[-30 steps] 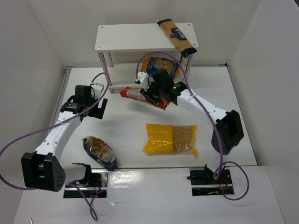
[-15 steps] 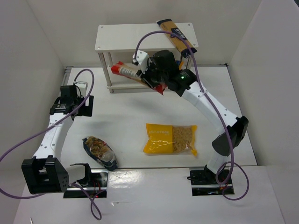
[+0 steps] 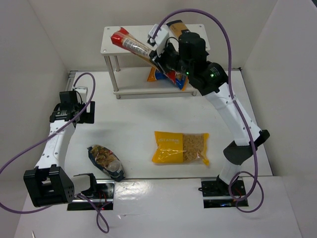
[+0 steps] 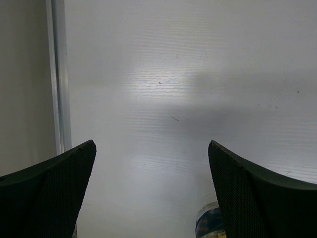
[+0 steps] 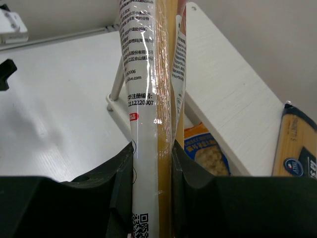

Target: Place and organize the pasta boxes and bags onto the shelf

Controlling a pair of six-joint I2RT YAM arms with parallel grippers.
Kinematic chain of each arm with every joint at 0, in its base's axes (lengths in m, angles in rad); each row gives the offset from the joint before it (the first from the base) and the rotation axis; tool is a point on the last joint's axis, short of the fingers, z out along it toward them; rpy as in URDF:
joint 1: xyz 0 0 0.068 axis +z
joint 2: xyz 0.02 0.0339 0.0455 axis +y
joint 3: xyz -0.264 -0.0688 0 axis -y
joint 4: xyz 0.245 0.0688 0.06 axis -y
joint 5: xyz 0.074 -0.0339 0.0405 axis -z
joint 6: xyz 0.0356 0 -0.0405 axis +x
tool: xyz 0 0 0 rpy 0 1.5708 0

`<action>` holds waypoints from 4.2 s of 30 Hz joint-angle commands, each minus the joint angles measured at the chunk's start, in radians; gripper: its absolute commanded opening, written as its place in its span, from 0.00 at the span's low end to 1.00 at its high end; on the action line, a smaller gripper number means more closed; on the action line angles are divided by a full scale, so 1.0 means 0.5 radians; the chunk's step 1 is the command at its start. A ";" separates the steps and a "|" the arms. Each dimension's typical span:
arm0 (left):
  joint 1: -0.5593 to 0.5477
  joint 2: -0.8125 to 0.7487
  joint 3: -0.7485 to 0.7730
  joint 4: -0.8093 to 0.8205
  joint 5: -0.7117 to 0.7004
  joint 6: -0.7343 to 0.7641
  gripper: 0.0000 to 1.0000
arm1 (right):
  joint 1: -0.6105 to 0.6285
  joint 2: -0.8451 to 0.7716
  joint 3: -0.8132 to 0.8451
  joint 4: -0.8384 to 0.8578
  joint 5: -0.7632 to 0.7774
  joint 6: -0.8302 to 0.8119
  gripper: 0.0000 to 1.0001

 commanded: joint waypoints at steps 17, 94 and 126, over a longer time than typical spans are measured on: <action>0.044 -0.026 -0.028 0.053 0.026 -0.032 1.00 | -0.047 0.963 1.768 -0.042 0.429 0.313 0.00; 0.044 0.069 -0.028 0.034 0.063 -0.032 1.00 | -0.296 1.558 1.811 0.587 0.533 0.077 0.79; 0.044 -0.029 -0.010 0.016 0.115 -0.013 1.00 | -0.379 -0.154 0.216 -0.202 -0.292 0.675 0.99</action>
